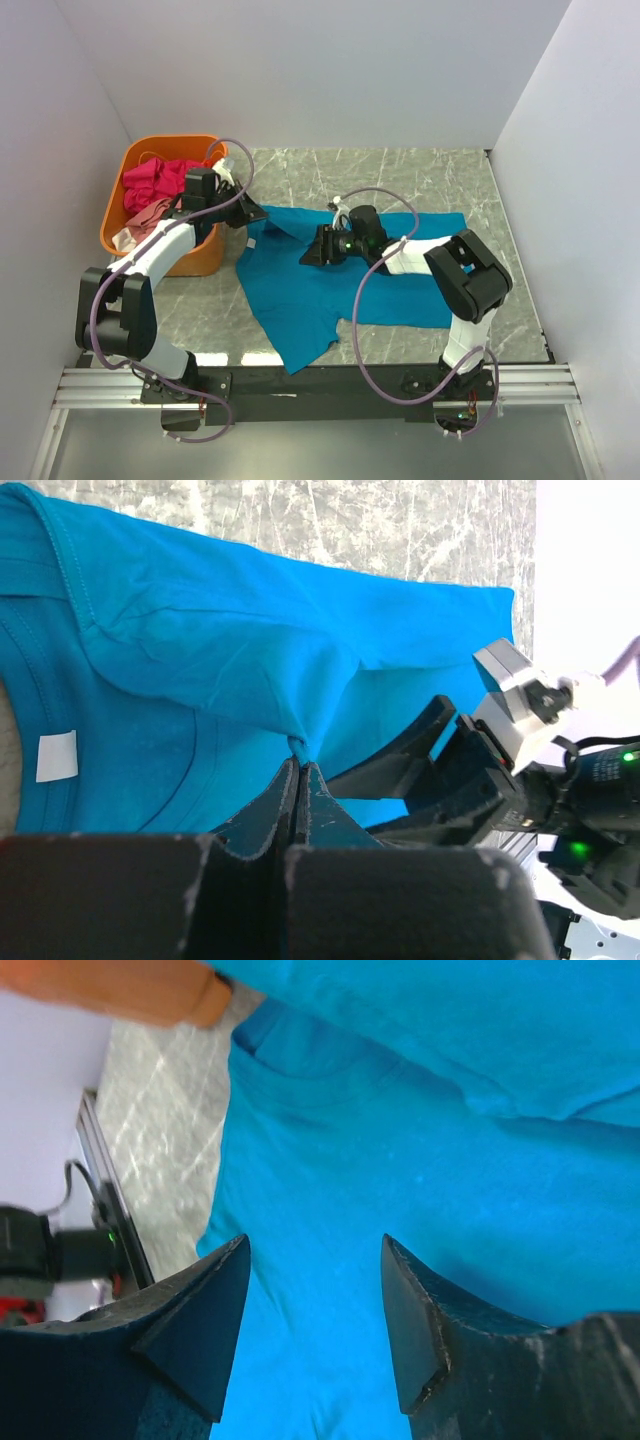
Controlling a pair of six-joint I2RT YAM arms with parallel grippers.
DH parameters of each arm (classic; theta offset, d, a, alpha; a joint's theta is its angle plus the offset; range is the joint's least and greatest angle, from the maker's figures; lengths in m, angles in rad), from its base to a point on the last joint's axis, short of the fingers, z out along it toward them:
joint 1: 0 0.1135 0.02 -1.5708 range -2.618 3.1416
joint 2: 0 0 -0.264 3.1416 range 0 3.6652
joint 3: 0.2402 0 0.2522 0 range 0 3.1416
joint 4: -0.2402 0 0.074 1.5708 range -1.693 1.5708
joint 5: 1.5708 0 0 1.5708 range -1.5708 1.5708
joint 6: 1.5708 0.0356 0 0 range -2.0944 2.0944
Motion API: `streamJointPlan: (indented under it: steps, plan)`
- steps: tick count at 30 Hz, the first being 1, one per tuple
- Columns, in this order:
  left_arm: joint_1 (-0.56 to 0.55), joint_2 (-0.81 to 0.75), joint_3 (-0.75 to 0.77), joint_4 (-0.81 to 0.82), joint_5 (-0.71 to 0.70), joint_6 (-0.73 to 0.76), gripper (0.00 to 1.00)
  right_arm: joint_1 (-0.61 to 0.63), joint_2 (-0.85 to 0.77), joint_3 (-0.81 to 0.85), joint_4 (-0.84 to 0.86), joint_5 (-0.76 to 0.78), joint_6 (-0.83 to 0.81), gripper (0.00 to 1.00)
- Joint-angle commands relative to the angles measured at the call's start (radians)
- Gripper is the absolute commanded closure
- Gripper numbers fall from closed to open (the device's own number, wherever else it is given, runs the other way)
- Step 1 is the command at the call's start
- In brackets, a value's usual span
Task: Fold and stack the t-shirts
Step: Fold the tshirt
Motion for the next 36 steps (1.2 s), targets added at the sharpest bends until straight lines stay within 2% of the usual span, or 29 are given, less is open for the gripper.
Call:
streamJointPlan:
  steps: [1,7,17,36]
  plan:
    - [0.006,-0.003,0.001,0.046,0.029,-0.001,1.0,-0.001,0.022,-0.027,0.216,0.044,0.121,0.38]
    - [0.009,0.002,0.004,0.052,0.038,-0.006,0.99,-0.004,0.044,-0.079,0.362,0.145,0.207,0.37]
    - [0.015,0.006,0.006,0.061,0.05,-0.01,0.99,0.002,0.088,-0.067,0.39,0.28,0.325,0.39]
    - [0.022,0.023,0.01,0.077,0.075,-0.023,1.0,0.012,0.19,-0.036,0.465,0.331,0.426,0.41]
